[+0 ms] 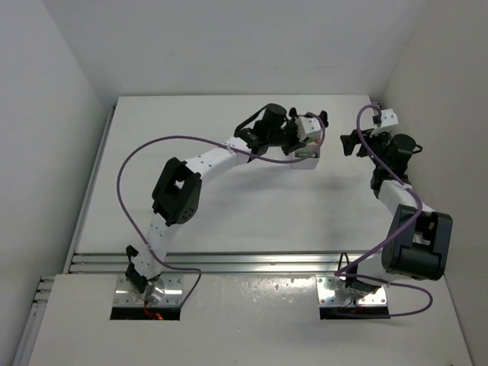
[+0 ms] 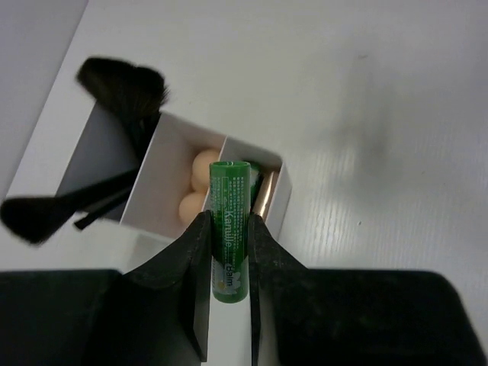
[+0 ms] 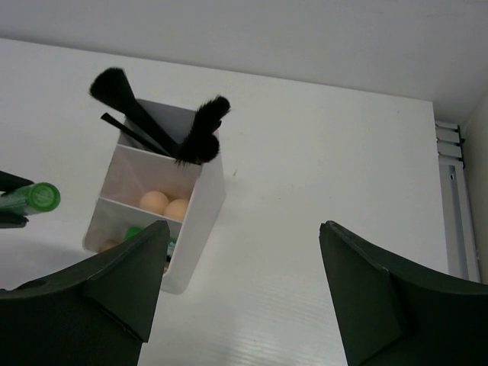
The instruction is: Organize the makeup
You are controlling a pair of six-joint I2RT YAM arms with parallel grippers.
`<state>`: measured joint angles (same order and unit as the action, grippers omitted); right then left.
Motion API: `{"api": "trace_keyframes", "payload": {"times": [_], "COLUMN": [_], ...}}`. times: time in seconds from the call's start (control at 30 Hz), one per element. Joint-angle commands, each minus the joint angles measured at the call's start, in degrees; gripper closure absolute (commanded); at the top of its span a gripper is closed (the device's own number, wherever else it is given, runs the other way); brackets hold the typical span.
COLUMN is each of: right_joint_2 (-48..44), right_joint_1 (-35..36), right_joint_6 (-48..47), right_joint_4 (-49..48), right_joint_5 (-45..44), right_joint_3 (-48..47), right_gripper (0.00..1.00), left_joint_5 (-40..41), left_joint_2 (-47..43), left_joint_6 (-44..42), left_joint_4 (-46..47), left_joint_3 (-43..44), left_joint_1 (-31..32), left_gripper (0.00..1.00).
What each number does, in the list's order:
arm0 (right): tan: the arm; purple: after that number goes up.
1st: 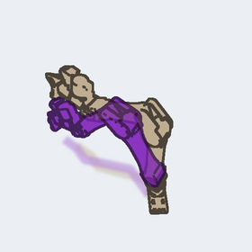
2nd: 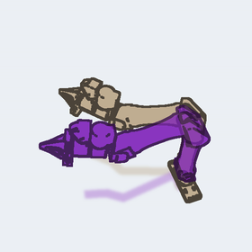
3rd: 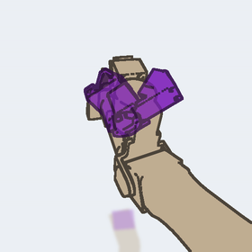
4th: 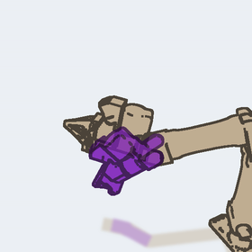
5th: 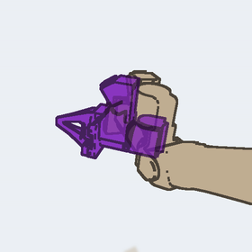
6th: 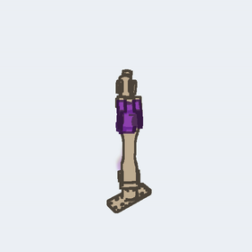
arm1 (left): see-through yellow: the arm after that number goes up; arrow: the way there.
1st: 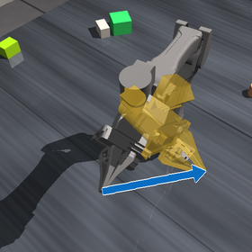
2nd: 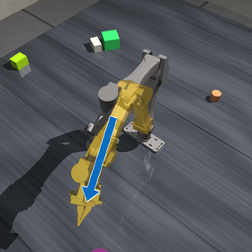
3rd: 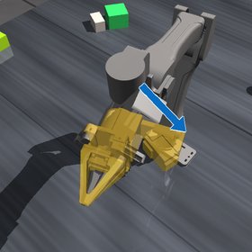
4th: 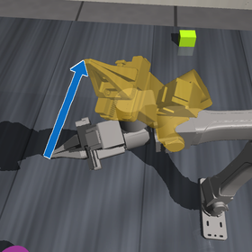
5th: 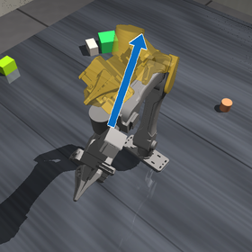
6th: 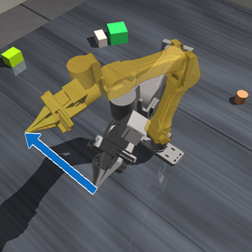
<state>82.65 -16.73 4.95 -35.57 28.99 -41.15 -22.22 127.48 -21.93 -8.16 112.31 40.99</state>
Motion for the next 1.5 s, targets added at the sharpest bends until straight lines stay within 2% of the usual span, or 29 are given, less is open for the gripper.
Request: {"api": "trace_keyframes", "payload": {"times": [0.0, 0.17, 0.27, 0.43, 0.47, 0.5, 0.57, 0.6, 0.67, 0.7, 0.73, 0.83, 0.97, 1.13, 1.2, 1.23, 1.27, 1.3, 1.33, 1.43, 1.47], "right_joint_2": [-1.4, -2.1, -2.0, -1.7, -1.8, -1.7, -1.9, -1.9, -1.9, -1.7, -1.9, -2.0, -2.6, -3.1, -3.4, -3.0, -3.1, -2.8, -2.8, -3.5, -3.9], "right_joint_1": [0.0, 0.1, 0.0, 0.0, -0.1, 0.0, -0.1, 0.0, 0.0, 0.0, 0.0, 0.0, 0.1, -1.1, -3.6, -4.9, -5.4, -6.1, -7.4, -8.0, -8.0], "right_joint_6": [-2.0, -3.6, -3.5, -3.6, -3.6, -3.8, -3.9, -4.2, -4.2, -4.1, -4.0, -3.4, -0.1, 8.5, 16.5, 23.0, 24.7, 26.2, 27.6, 26.1, 25.2], "right_joint_4": [-2.2, -0.7, -0.7, -0.5, -0.5, -0.5, -0.3, -0.3, 0.0, 0.2, 0.4, 0.5, 0.4, 1.5, 6.6, 13.8, 16.4, 18.9, 27.1, 37.4, 43.2], "right_joint_5": [1.3, 1.2, 1.3, 1.4, 1.4, 1.5, 1.9, 1.9, 2.0, 2.0, 2.3, 2.2, 0.5, -1.4, -1.4, -1.4, -1.4, -1.3, -2.0, -5.9, -7.2], "right_joint_3": [0.6, 0.8, 0.8, 0.8, 0.8, 0.6, 0.8, 0.6, 0.6, 0.5, 0.5, 0.3, 0.2, -0.9, -3.1, -4.8, -5.7, -7.2, -8.3, -10.0, -10.1], "right_gripper": [0.20, 0.20, 0.20, 0.20, 0.20, 0.20, 0.20, 0.20, 0.20, 0.20, 0.20, 0.20, 0.18, 0.10, 0.00, 0.00, 0.00, 0.00, 0.00, 0.00, 0.00], "left_joint_5": [-6.3, -2.9, -0.9, -0.4, -0.4, -0.4, -1.2, -1.8, -1.8, -1.8, -1.8, -0.6, 4.3, 12.9, 21.6, 23.5, 25.1, 26.2, 26.9, 30.6, 33.4], "left_joint_2": [4.0, 10.0, 13.0, 13.6, 13.6, 12.9, 11.0, 10.4, 9.1, 8.6, 7.8, 5.8, 2.9, -1.5, -4.6, -7.0, -8.2, -9.6, -11.0, -18.2, -20.4], "left_joint_6": [-0.8, 0.8, 0.8, -1.4, -1.4, -1.4, -0.9, -0.9, -0.9, -0.9, -0.9, 2.5, 5.3, 12.4, 16.4, 18.0, 19.2, 20.8, 20.8, 20.8, 20.8], "left_joint_4": [8.3, 16.2, 16.2, 16.1, 16.1, 16.1, 15.5, 15.5, 15.5, 14.8, 14.8, 15.3, 19.1, 20.0, 15.9, 13.8, 11.4, 6.5, 4.1, -1.2, -2.1], "left_joint_3": [1.9, 5.6, 11.1, 10.2, 9.3, 8.6, 6.3, 5.5, 3.5, 3.4, 3.4, 3.4, 4.1, 6.2, 6.2, 5.5, 4.6, 3.5, 0.3, -7.2, -13.0], "left_joint_1": [1.4, 1.9, 1.9, 1.9, 1.9, 1.9, 1.9, 1.9, 1.9, 1.9, 1.9, 0.8, -0.6, -4.0, -7.1, -8.3, -9.5, -10.8, -13.5, -16.8, -18.7], "left_gripper": [1.00, 1.00, 1.00, 0.98, 0.93, 0.82, 0.69, 0.50, 0.30, 0.21, 0.19, 0.15, 0.13, 0.12, 0.11, 0.11, 0.11, 0.11, 0.11, 0.11, 0.11]}}
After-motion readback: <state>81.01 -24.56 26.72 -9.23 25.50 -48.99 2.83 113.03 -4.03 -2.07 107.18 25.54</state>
